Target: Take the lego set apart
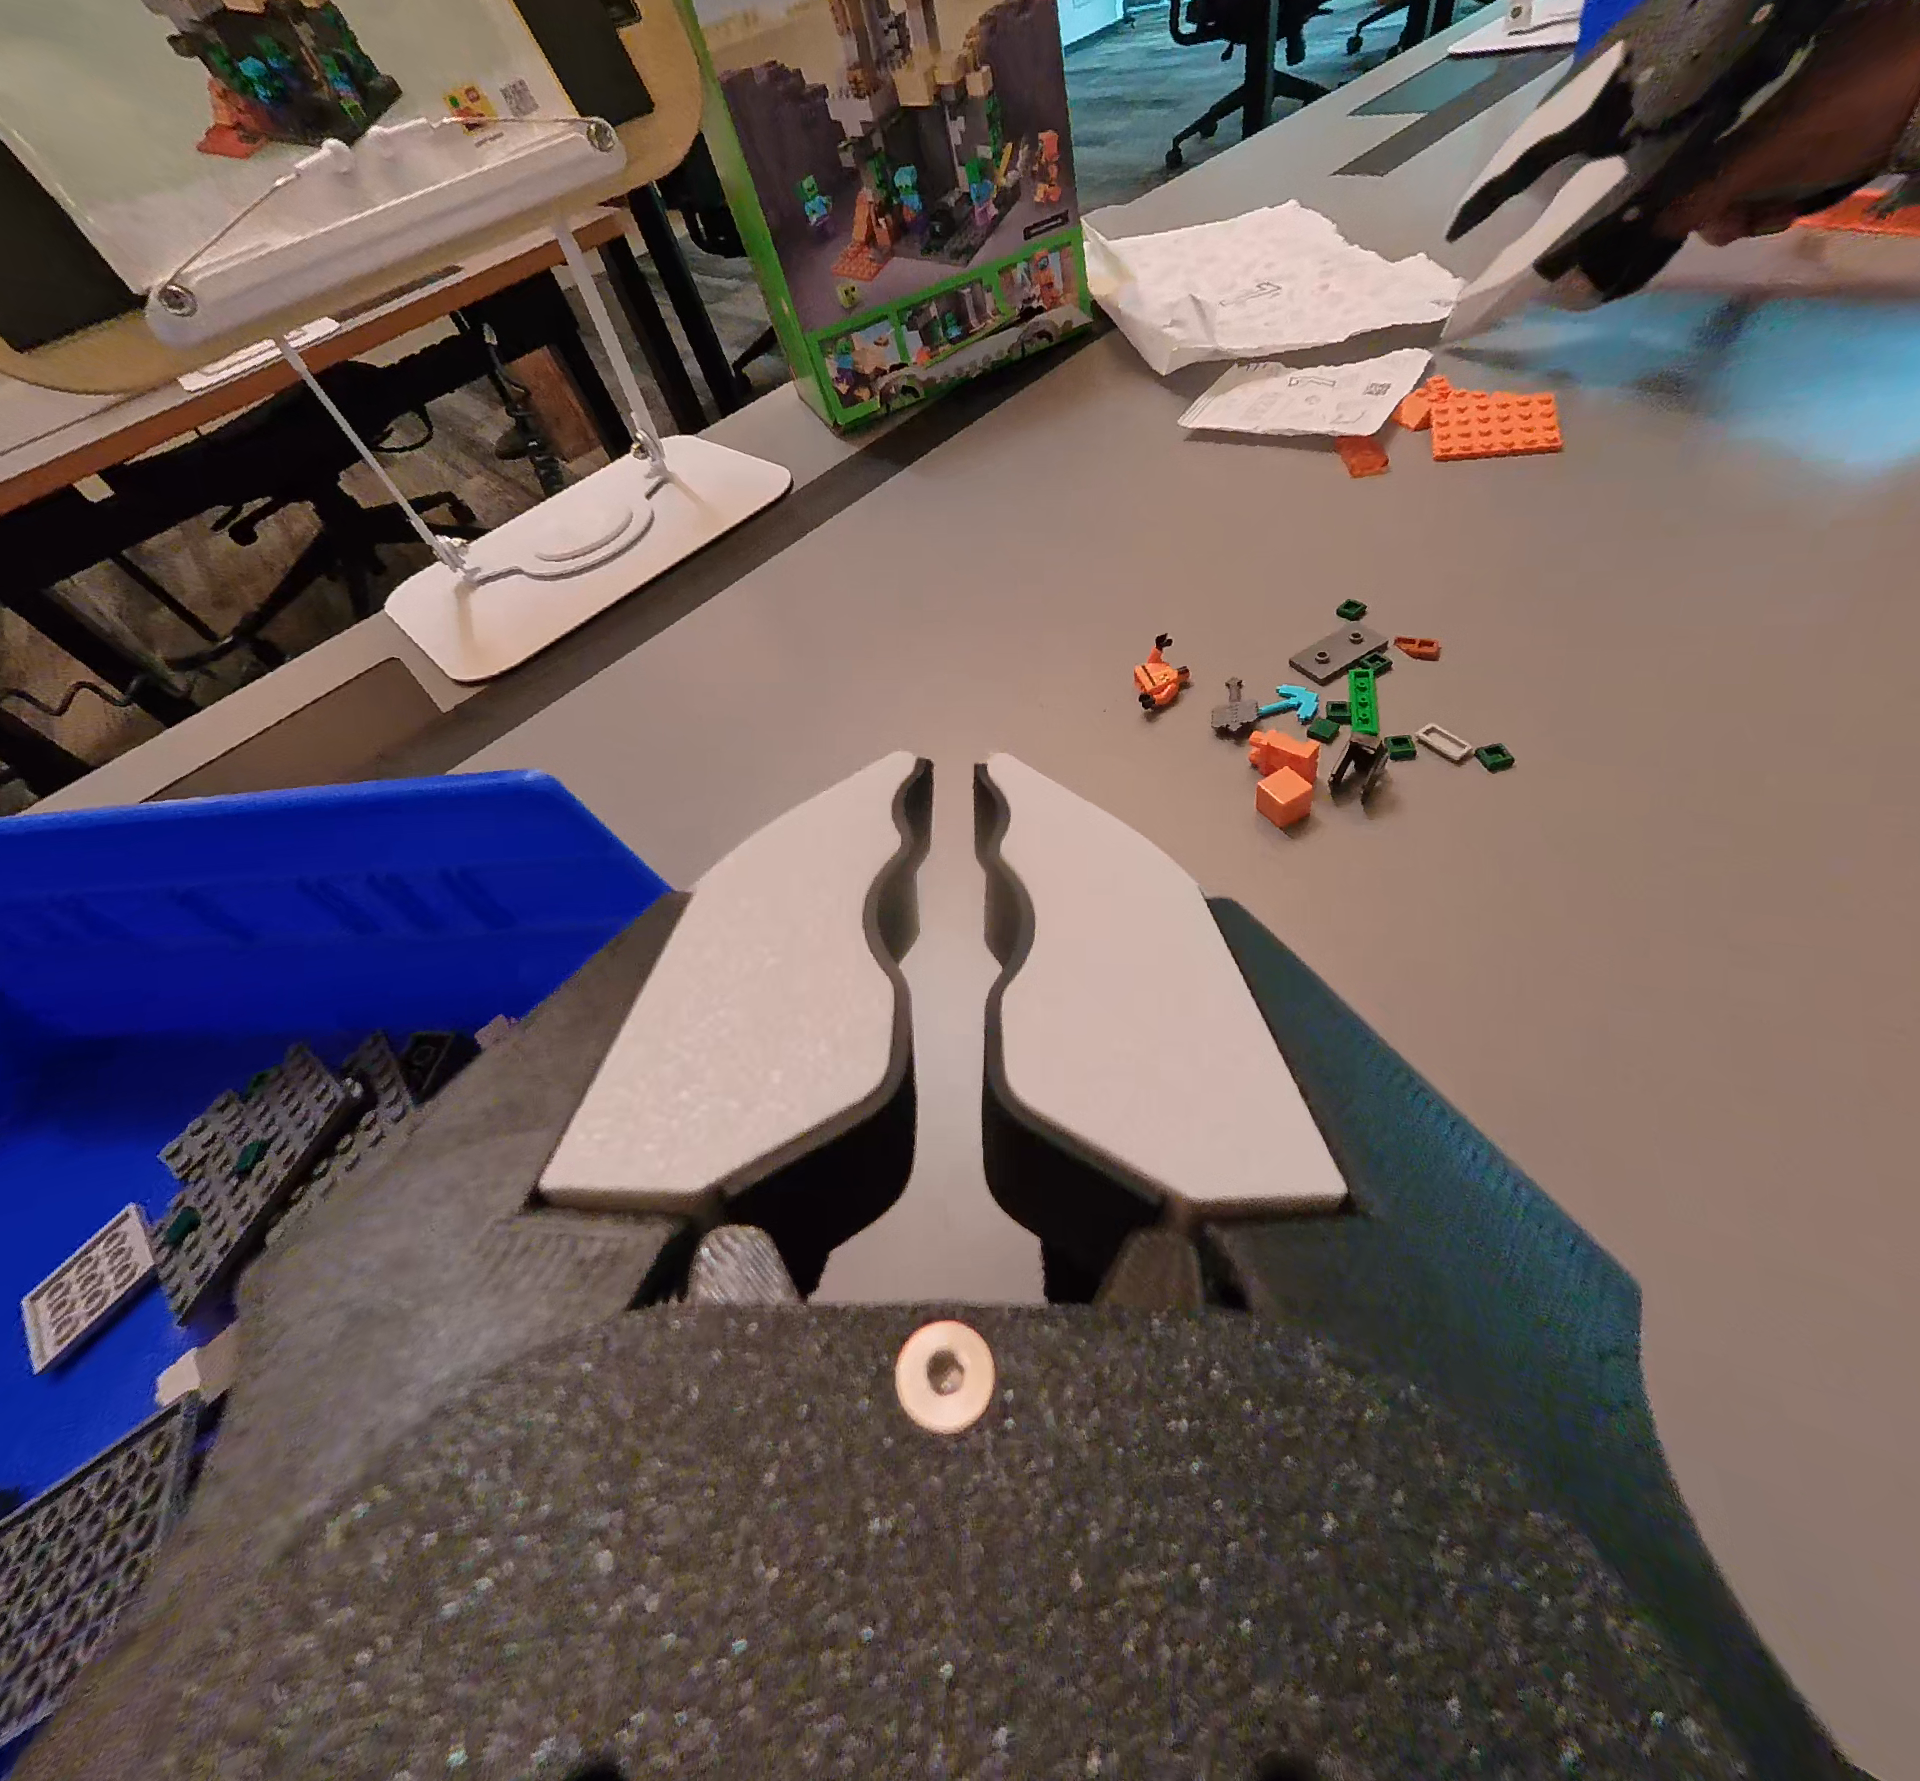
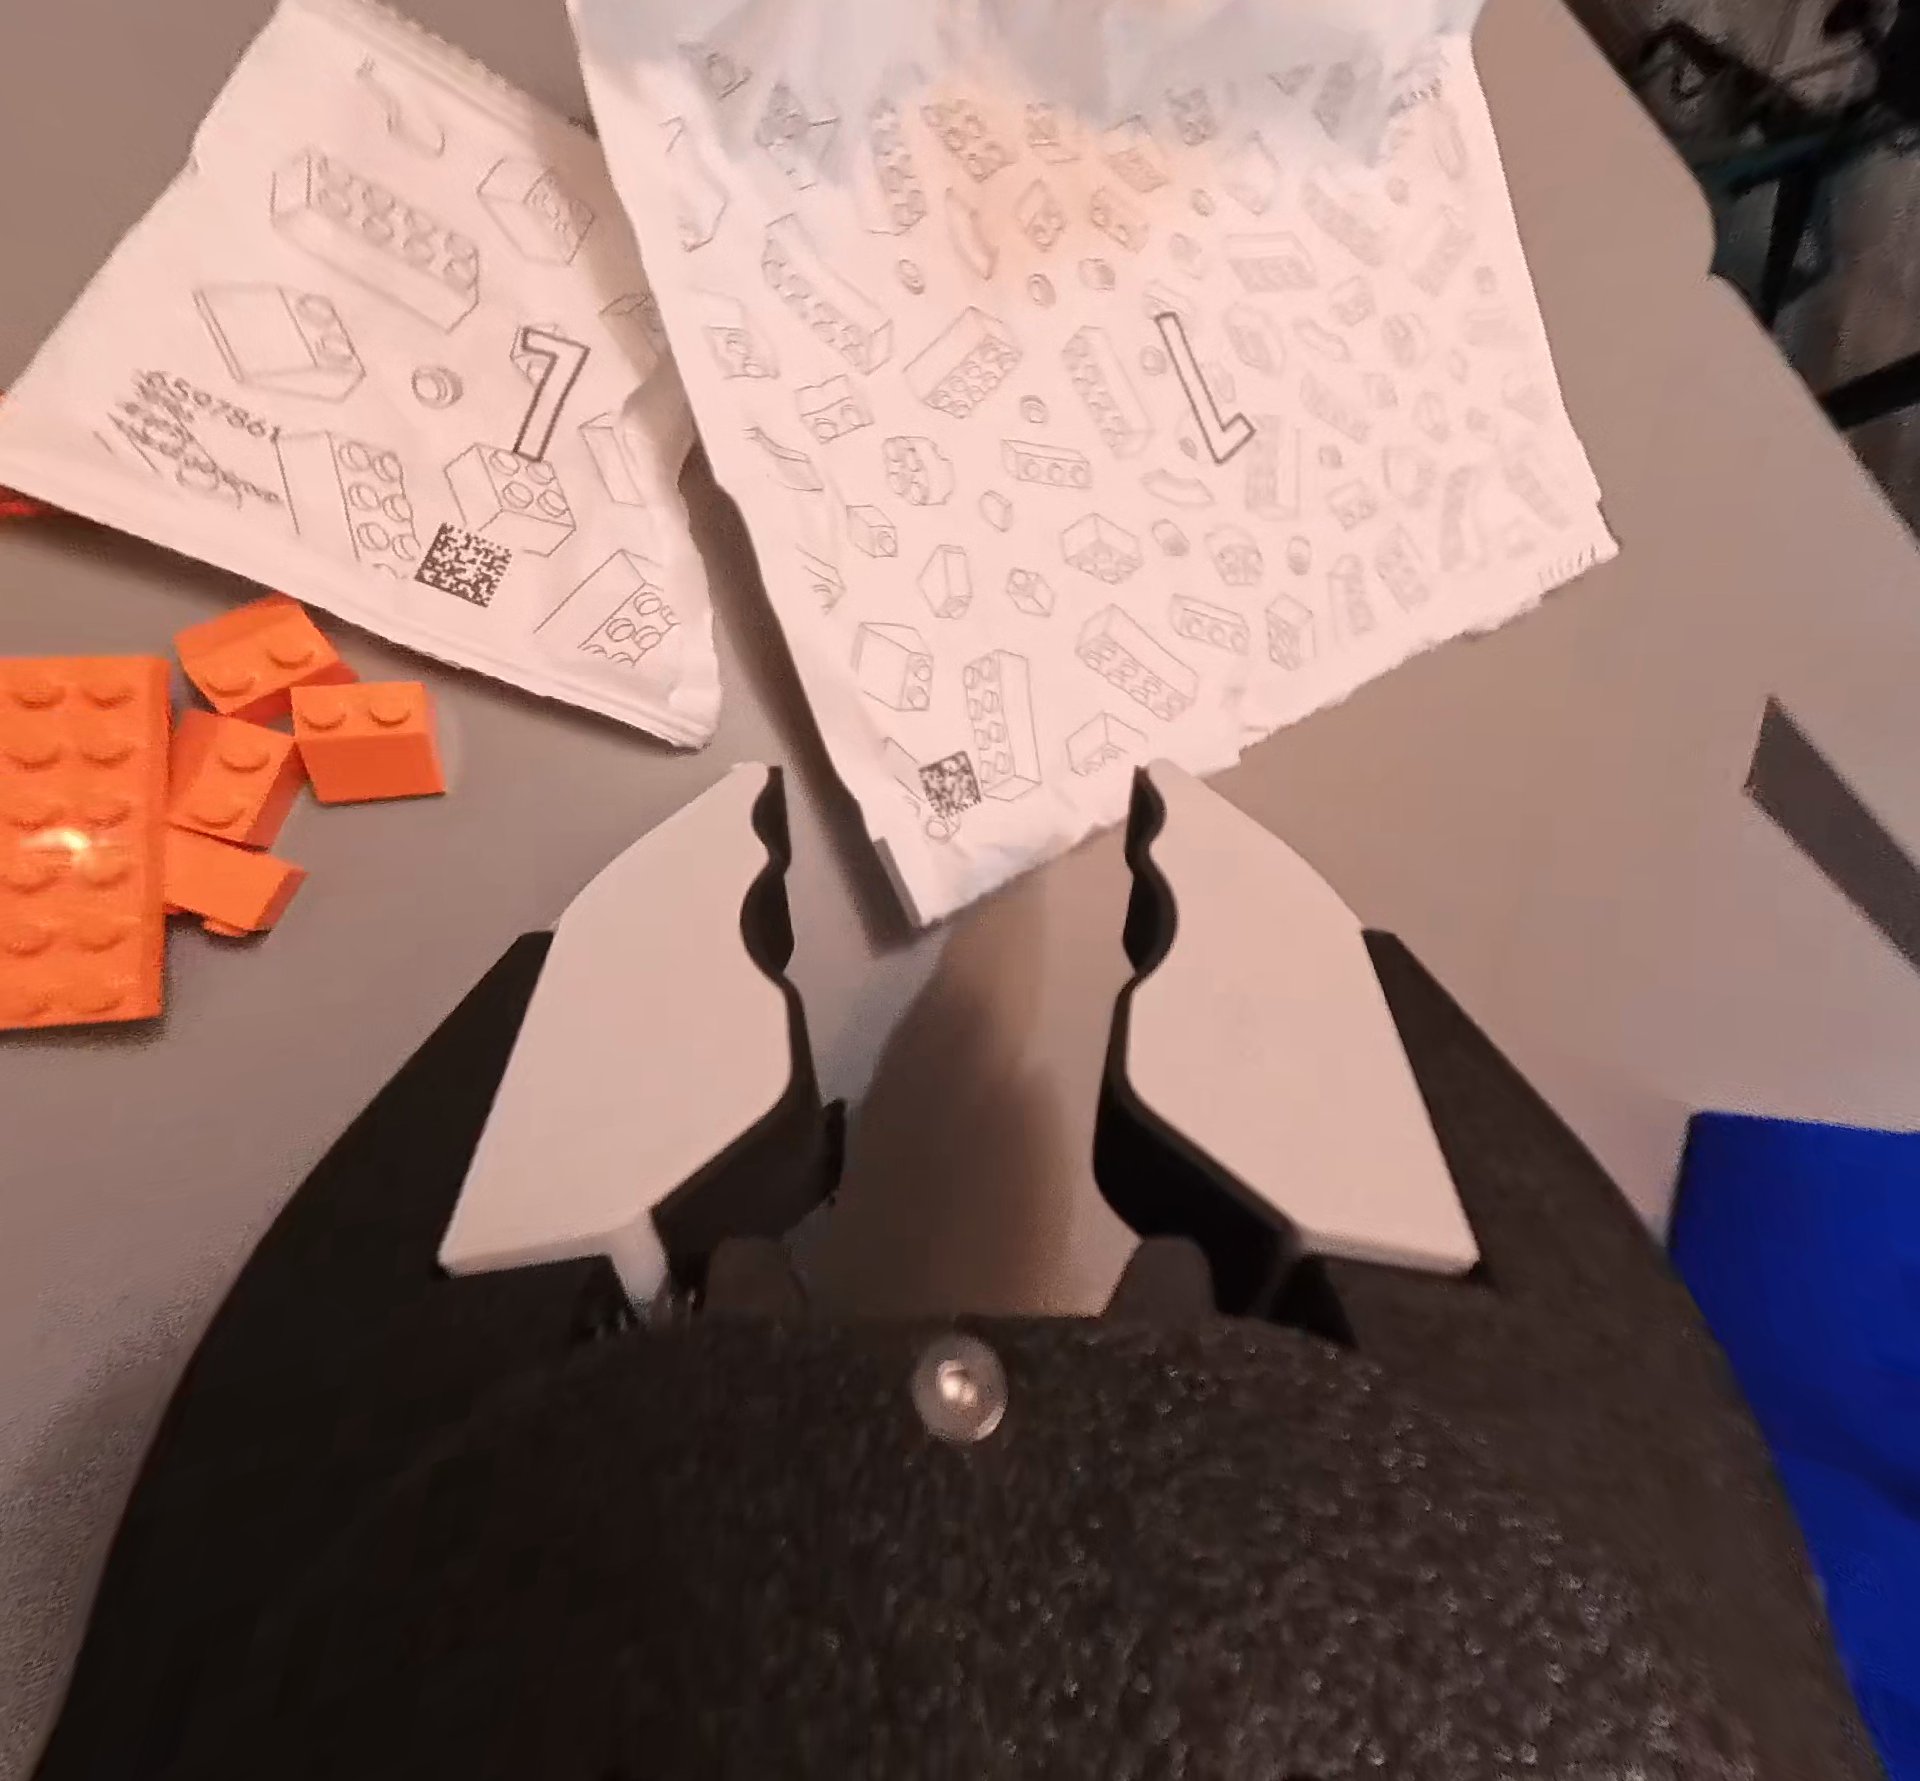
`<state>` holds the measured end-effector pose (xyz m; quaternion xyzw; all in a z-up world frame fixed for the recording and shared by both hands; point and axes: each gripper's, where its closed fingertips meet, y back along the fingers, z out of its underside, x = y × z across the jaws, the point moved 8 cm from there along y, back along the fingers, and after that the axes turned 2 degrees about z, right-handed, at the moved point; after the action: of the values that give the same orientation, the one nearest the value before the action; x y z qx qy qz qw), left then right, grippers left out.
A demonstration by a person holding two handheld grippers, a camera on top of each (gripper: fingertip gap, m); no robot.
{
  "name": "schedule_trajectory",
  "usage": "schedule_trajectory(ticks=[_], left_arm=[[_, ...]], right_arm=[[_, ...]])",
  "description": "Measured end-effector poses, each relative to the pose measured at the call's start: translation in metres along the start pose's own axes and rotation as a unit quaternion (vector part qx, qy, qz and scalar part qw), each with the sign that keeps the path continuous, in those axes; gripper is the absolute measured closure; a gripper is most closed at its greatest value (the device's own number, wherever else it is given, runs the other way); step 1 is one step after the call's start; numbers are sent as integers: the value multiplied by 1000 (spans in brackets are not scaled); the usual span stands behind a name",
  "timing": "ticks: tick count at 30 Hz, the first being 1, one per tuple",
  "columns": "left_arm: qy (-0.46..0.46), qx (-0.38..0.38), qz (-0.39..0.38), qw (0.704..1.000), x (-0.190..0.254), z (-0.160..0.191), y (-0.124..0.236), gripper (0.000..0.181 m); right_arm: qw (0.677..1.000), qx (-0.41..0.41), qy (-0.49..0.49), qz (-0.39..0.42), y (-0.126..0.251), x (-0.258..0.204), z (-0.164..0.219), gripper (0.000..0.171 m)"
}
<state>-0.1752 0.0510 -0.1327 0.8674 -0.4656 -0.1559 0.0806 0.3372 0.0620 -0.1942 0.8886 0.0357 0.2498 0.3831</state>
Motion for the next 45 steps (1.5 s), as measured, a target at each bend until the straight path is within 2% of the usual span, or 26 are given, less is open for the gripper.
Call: schedule_trajectory(ticks=[3,6,7,9,13,20,23,26,29,32,38,42,45], left_arm=[[-2,-3,3,1000,1,1,-1,174],[-5,-5,3,1000,3,1,0,174],[-4,-5,4,1000,3,1,1,174],[-1,-8,7,1000,4,3,0,174],[9,-14,27,999,7,4,-4,174],[90,-39,150,984,15,-5,-26,169],[103,-35,197,974,14,-21,-37,163],[70,-29,209,975,9,-41,-50,160],[57,-20,239,969,3,-62,-63,156],[81,-22,278,957,-6,-72,-81,155],[187,-91,401,892,0,-42,-126,145],[168,-143,433,874,17,-15,-142,143],[149,-154,430,877,23,-9,-144,143]], right_arm=[[998,-2,55,14,-10,-1,-7,118],[994,-19,106,23,-21,4,-9,145],[992,-25,122,33,-24,7,-9,159],[986,-15,157,58,-26,13,-12,171],[964,16,245,103,-6,23,-28,171],[885,81,442,123,69,6,-58,171],[866,107,477,107,103,-11,-66,171],[846,144,503,101,141,-32,-73,171],[823,196,524,97,180,-59,-82,171],[796,260,541,78,217,-93,-90,171],[728,381,569,38,264,-169,-87,171],[702,416,576,37,277,-191,-85,171],[693,424,582,48,276,-194,-85,171]])
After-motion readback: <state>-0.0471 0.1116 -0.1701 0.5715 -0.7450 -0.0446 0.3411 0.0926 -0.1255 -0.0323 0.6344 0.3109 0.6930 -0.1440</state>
